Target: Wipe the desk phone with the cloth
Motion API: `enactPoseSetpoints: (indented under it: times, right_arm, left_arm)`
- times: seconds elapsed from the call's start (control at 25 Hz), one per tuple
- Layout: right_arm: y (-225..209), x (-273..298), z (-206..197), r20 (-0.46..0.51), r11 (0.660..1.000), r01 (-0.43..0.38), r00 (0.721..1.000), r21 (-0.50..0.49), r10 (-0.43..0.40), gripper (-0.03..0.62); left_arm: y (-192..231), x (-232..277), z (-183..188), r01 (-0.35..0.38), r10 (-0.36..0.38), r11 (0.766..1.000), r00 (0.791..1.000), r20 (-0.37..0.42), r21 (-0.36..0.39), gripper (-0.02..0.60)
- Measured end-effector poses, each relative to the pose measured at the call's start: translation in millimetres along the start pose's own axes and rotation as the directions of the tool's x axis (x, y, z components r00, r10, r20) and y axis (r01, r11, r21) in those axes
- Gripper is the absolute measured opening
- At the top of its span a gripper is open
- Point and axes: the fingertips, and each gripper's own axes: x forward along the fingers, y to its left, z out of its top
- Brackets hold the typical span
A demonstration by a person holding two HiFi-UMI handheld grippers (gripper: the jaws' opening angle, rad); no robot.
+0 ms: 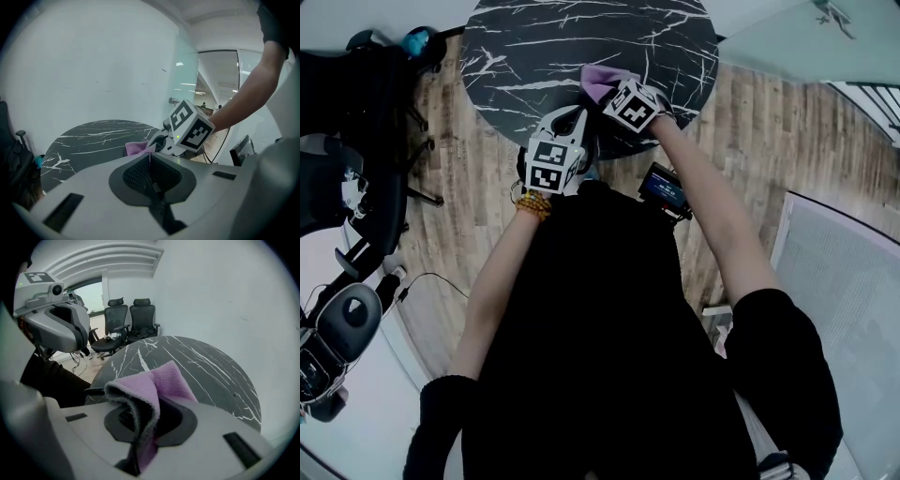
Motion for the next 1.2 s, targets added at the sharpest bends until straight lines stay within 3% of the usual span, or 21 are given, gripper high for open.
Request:
enactPoseSetpoints:
  times: [1.2]
  right_arm:
    - [15.4,3.5,-7.1,0.002,0.998,0.004,1.0,0.059,-0.004,0.058]
  left_arm:
    - [-0.6,-3.0,-6.0,0.012,-0.012,1.0,1.0,-0.007,-0.002,0.02]
